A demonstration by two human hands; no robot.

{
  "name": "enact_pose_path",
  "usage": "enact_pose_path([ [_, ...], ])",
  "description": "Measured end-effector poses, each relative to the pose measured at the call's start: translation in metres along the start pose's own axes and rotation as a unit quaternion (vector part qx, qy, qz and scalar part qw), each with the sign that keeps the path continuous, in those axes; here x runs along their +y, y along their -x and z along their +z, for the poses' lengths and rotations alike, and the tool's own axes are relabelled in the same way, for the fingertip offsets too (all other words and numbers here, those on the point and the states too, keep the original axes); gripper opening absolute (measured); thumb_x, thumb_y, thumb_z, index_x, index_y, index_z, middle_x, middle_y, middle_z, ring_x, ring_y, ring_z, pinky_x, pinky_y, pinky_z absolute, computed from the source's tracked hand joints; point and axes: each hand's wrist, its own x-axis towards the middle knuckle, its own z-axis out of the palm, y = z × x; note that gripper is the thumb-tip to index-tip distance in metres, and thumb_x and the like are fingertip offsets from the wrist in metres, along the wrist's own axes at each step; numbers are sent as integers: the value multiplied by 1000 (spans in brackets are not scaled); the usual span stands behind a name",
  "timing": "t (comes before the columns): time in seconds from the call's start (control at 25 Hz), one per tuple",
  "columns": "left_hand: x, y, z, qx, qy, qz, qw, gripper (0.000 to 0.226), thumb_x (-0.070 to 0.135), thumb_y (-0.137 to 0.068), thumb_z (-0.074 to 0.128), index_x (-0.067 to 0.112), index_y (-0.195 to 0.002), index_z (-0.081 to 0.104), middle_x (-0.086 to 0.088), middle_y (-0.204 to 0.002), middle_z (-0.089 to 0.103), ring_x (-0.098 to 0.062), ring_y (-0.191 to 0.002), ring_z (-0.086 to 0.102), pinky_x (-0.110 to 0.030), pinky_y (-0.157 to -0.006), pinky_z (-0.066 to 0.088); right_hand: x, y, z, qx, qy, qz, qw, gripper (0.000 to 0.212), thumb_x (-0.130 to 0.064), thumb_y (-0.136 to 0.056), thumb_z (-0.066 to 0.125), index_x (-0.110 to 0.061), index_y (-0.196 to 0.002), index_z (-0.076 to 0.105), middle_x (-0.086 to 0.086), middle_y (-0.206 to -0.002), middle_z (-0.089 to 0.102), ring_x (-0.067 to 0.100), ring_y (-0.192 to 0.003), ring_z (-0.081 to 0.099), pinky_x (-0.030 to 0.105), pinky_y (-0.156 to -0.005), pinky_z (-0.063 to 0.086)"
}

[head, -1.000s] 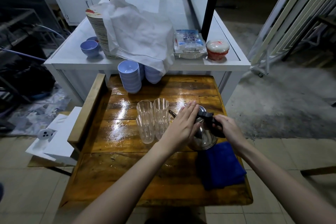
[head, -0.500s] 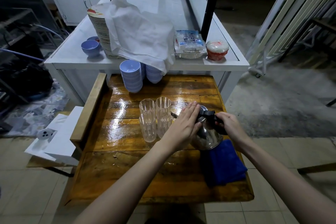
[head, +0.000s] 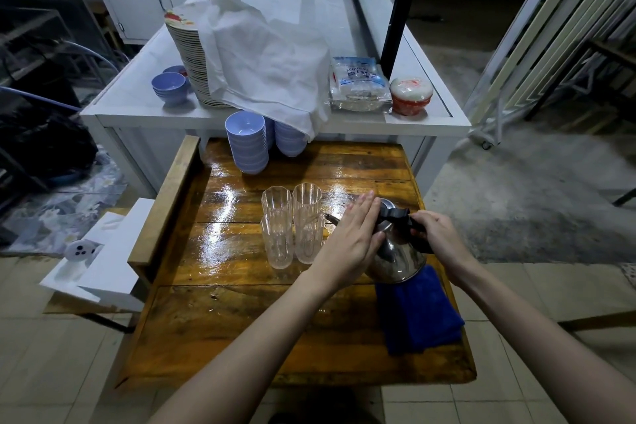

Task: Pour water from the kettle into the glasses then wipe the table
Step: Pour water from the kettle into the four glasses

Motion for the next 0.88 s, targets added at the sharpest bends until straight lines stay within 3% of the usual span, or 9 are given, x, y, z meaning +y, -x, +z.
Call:
enact_pose_path([
  [0.24, 2, 0, 0, -1, 6, -2, 1000, 60, 33, -103, 28, 8, -153, 5, -9, -162, 1, -13, -149, -6, -26, -120, -7, 4, -3, -1, -1, 11, -3, 1000, 31, -20, -99, 45, -4, -80, 63, 9, -77, 60, 17, -76, 55, 30, -67, 43],
  [0.88, -3, -3, -5, -10, 16, -18, 1000, 60, 31, -103, 29, 9, -153, 4, -8, -162, 0, -12, -148, -7, -24, -119, -7, 3, -15, 3, 9, 33, -4, 999, 33, -22, -98, 48, -10, -72, 63, 7, -72, 61, 21, -73, 57, 36, -68, 44],
])
